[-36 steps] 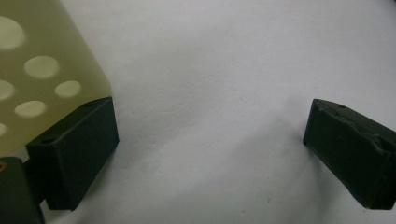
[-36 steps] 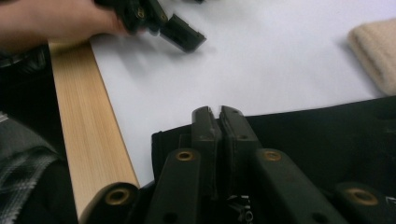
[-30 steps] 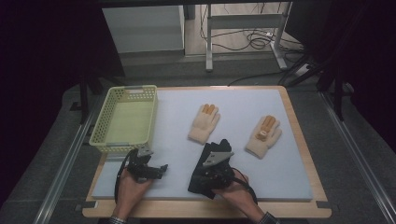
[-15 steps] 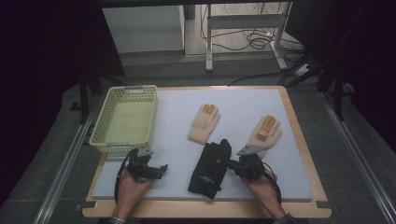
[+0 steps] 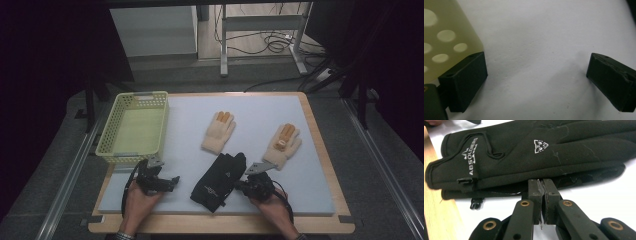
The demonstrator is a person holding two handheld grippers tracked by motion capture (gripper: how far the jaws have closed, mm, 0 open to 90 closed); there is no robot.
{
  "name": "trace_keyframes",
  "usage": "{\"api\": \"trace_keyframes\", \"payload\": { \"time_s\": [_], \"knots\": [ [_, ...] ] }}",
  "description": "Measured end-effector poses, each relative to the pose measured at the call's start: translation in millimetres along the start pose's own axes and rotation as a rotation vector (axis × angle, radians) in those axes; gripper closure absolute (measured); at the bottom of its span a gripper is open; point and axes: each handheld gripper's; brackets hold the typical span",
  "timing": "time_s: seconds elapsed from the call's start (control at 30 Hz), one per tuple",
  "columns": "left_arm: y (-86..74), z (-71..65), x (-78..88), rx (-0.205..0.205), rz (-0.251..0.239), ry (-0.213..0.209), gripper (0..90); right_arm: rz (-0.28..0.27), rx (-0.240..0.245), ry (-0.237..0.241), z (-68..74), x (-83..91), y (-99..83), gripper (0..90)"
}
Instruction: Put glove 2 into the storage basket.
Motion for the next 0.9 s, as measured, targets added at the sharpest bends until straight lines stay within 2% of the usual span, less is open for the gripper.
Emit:
{"api": "trace_keyframes", "payload": {
  "time_s": [0.17, 0.27, 0.3, 0.33, 0.43, 0.53, 0.7, 0.8, 0.9],
  "knots": [
    [-1.7, 5.1, 4.4, -0.025, -0.001, -0.022, 6.4, -0.012, 0.002, 0.005, 4.1, -11.2, 4.8, 85.4],
    [-3.1, 14.1, 11.5, -0.016, 0.013, -0.004, 6.3, -0.025, -0.001, 0.008, 6.3, -23.8, 10.5, 85.4],
    [-3.5, 16.6, 14.0, 0.001, 0.007, -0.007, 6.3, -0.026, -0.003, 0.009, 6.8, -26.1, 11.7, 85.4],
    [-3.5, 16.6, 14.0, 0.001, 0.007, -0.007, 6.3, -0.026, -0.003, 0.009, 6.8, -26.1, 11.7, 85.4],
    [-2.0, 21.6, 21.0, 0.03, -0.019, -0.035, 6.3, -0.028, 0.003, 0.008, 8.3, -36.0, 17.5, 85.4],
    [1.0, 18.4, 23.4, 0.01, -0.019, -0.059, 5.7, -0.027, 0.017, 0.011, 8.9, -42.3, 21.7, 84.5],
    [6.2, 12.5, 25.9, -0.012, -0.021, -0.084, 3.7, -0.029, 0.045, -0.021, 3.6, -30.6, 20.7, 71.8],
    [16.2, 3.9, 29.6, -0.023, -0.033, -0.126, 1.8, -0.038, 0.049, -0.067, -7.6, -17.8, 19.2, 64.3],
    [26.6, -7.0, 30.7, -0.041, -0.042, -0.146, 0.9, -0.047, 0.046, -0.108, -19.7, -4.0, 16.8, 54.7]
  ]
}}
Point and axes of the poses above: each handheld gripper's, and its own axes: x roughly backward along the jaws, y roughly out of its top, z roughly to its left, and after that the axes turned 9 degrees about -z, right-handed
